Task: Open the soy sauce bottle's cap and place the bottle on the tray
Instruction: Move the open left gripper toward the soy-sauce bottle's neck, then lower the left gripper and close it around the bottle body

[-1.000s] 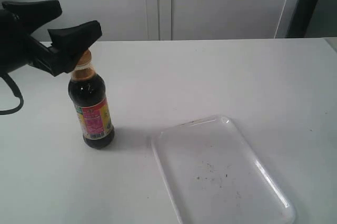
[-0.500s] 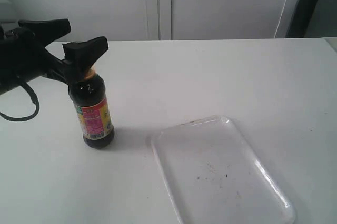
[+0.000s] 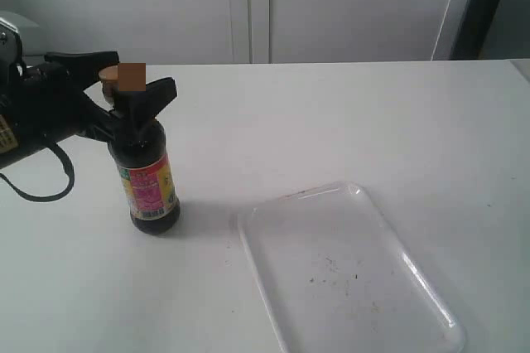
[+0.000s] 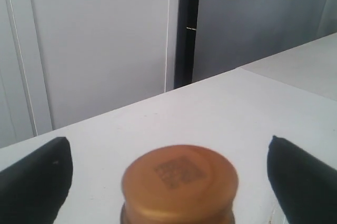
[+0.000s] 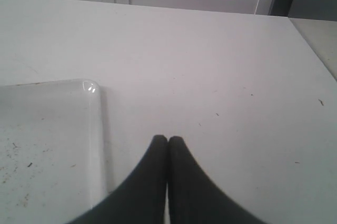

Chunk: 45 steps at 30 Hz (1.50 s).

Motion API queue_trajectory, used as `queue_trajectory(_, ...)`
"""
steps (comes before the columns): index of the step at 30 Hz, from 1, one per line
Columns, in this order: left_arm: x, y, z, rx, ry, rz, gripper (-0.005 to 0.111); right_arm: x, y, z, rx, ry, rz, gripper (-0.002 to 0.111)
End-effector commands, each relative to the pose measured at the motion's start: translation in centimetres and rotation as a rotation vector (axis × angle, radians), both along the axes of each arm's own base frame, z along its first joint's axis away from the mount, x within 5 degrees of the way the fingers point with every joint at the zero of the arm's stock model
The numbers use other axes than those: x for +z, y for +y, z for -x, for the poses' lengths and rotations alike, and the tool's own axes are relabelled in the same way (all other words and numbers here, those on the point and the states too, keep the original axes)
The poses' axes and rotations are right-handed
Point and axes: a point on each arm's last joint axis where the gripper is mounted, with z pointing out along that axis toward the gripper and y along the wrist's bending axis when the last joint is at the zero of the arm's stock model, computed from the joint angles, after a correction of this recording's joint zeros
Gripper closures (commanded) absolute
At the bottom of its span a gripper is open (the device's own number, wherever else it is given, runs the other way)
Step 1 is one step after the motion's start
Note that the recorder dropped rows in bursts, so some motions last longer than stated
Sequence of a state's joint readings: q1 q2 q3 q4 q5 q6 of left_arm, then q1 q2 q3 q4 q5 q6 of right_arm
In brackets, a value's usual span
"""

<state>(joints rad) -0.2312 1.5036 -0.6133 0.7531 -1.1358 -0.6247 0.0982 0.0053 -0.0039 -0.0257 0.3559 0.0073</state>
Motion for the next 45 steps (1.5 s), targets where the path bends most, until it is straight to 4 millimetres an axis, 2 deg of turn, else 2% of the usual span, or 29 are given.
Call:
queue_trajectory(1,-0.4,-0.2,-0.3,0.000,-0.005,-0.003,0.002,0.0,0.0,0.0,-0.012,-0.008,-0.013,0.108)
queue_trajectory(18,-2.2,-0.3,-1.1,0.009,0.031,-0.021,0.002,0.0,0.0,0.0,-0.012,-0.008,-0.013,0.108)
queue_trajectory(39,-7.2,-0.7,-2.2,-0.014,0.137,-0.062,0.002,0.0,0.0,0.0,-0.012,-0.008,-0.013,0.108)
queue_trajectory(45,-8.1,-0.7,-2.3,-0.016,0.147,-0.085,0.002,0.0,0.0,0.0,-0.012,-0.008,-0.013,0.108)
